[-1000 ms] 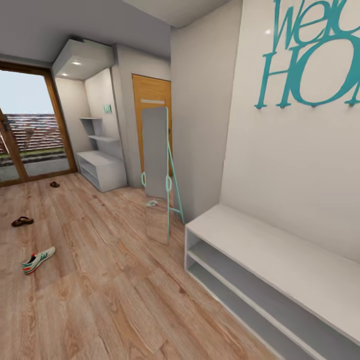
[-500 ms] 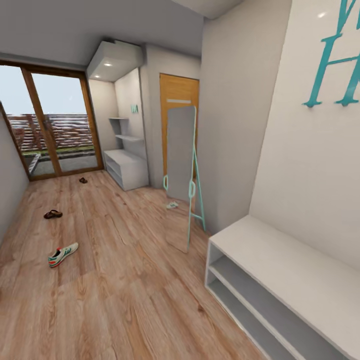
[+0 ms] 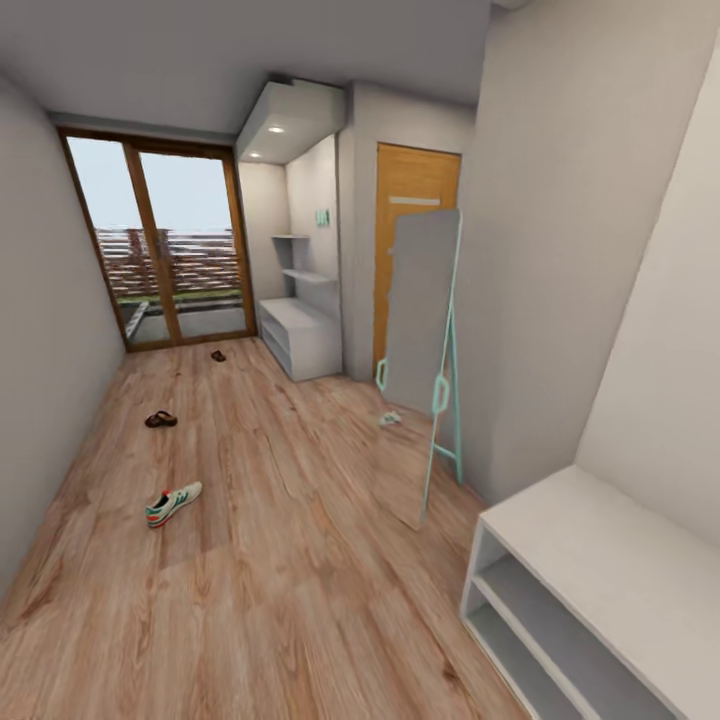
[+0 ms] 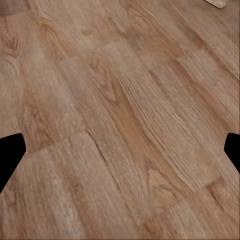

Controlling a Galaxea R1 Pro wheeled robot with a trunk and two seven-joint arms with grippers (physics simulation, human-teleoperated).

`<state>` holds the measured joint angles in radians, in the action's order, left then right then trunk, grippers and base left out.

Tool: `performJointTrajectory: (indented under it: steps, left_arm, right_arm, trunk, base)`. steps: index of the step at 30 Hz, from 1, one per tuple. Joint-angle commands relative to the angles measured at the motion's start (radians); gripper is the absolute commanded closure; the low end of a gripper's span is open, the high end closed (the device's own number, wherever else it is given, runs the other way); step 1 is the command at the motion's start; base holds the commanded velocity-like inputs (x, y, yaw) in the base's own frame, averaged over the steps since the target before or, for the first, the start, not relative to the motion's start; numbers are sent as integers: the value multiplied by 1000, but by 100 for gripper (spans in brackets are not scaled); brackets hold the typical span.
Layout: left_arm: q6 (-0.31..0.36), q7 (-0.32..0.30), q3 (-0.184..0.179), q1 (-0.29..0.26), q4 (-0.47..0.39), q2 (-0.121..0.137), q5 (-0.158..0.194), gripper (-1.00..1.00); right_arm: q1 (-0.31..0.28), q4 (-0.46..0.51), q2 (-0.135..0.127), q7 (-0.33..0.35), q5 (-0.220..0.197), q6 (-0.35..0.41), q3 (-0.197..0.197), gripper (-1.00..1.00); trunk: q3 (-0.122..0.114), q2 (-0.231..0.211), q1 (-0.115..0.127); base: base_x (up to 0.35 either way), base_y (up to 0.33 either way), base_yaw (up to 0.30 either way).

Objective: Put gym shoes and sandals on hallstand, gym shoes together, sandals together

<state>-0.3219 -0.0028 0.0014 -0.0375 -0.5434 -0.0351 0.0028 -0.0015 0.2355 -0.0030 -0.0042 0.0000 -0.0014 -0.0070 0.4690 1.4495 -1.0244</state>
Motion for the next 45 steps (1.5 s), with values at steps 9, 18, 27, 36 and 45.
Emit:
performJointTrajectory:
  steps: [9,18,27,36,45]
  left_arm:
    - [-3,0,0,-1,1,0,0,-100]
    - [-3,0,0,-1,2,0,0,-100]
    - [-3,0,0,-1,1,0,0,-100]
    - [-3,0,0,-1,1,0,0,-100]
    - [-3,0,0,-1,0,0,1,-100]
  right_arm:
    - [0,1,0,0,0,0,-1,-100]
    - [0,1,0,0,0,0,-1,-100]
    - [0,1,-1,0,3,0,0,-100]
    - [0,0,0,1,10,0,3,-100]
    - [0,1,-1,2,8,0,2,-100]
  trunk:
    - [1,0,-1]
    - [1,0,-1]
    - [1,0,-1]
    - [1,0,-1]
    - [1,0,-1]
  base:
    - [338,143,294]
    - [340,49,285]
    - [345,3,77]
    - [347,-22,4]
    - [347,-91,0]
